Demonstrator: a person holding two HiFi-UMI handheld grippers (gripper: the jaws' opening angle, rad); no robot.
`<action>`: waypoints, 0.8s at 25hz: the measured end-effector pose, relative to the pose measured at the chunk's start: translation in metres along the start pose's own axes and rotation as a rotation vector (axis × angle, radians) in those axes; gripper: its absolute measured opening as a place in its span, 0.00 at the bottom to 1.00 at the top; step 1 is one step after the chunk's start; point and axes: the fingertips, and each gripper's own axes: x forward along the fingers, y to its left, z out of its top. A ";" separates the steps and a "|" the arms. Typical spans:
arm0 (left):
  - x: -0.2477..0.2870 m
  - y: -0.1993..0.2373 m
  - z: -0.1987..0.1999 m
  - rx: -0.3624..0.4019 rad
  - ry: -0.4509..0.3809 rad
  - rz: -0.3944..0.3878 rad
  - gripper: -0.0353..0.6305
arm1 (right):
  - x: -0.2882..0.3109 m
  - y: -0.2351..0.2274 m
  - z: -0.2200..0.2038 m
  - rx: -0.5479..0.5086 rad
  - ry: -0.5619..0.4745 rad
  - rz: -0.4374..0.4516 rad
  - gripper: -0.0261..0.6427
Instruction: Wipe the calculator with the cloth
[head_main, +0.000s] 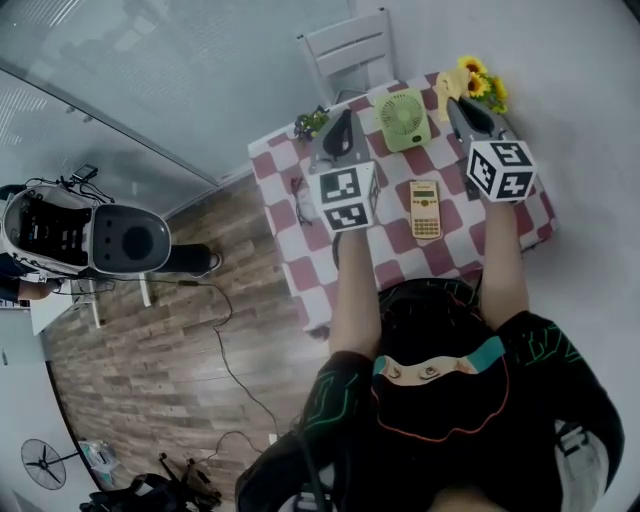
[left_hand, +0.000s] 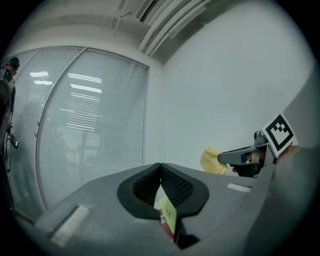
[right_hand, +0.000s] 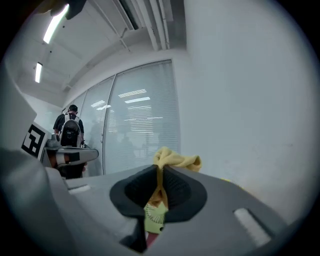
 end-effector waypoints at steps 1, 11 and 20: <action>-0.001 0.002 0.000 0.004 -0.005 0.010 0.07 | -0.002 0.002 0.000 -0.011 0.000 0.000 0.09; -0.012 0.011 -0.006 0.010 -0.031 0.072 0.07 | -0.012 0.009 -0.001 -0.070 -0.005 0.005 0.09; -0.013 0.013 0.000 0.007 -0.083 0.097 0.07 | -0.014 0.005 0.002 -0.104 -0.022 -0.008 0.10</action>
